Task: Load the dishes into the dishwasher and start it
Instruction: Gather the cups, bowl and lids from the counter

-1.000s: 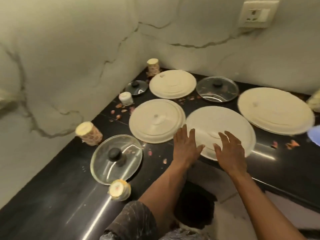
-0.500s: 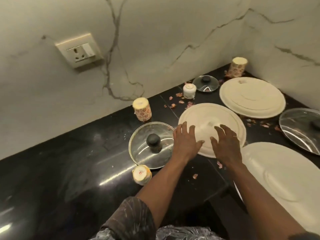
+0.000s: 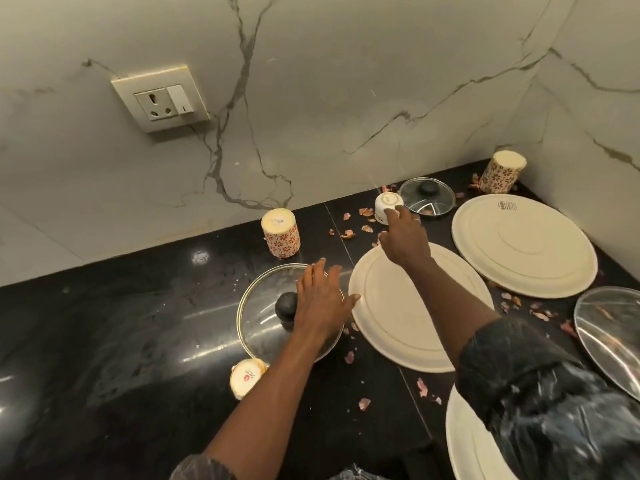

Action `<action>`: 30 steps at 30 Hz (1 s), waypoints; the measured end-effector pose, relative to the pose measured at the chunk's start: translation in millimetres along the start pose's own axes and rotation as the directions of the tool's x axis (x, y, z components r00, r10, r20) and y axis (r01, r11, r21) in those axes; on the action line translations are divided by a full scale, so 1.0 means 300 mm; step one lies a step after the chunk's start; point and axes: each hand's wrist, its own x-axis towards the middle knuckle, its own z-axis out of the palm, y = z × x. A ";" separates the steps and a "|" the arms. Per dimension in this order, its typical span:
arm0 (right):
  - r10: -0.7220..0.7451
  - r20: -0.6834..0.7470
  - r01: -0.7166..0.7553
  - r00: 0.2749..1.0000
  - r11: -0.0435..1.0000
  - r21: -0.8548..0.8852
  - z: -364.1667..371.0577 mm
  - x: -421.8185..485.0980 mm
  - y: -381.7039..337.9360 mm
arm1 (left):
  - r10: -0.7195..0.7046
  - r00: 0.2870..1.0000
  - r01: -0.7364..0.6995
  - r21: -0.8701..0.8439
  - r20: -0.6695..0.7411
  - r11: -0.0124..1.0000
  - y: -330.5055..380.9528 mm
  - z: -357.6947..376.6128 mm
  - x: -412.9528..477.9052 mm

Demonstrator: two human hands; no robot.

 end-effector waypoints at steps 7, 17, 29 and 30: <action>-0.026 0.090 0.034 0.996 0.996 -0.086 0.032 0.239 0.020 | -0.030 1.000 0.030 0.006 0.007 1.000 -0.044 -0.018 0.061; -0.047 0.044 0.051 0.998 0.994 -0.097 0.102 0.268 0.017 | -0.051 0.998 0.051 -0.006 -0.023 0.999 -0.116 -0.047 0.047; -0.148 -0.136 0.160 0.980 0.984 0.083 0.038 -0.041 -0.104 | -0.099 0.988 0.105 0.041 -0.120 0.994 -0.330 -0.159 -0.212; -0.146 -0.135 0.160 0.980 0.982 0.100 0.044 -0.087 -0.128 | -0.110 0.986 0.115 0.033 -0.124 0.993 -0.356 -0.153 -0.249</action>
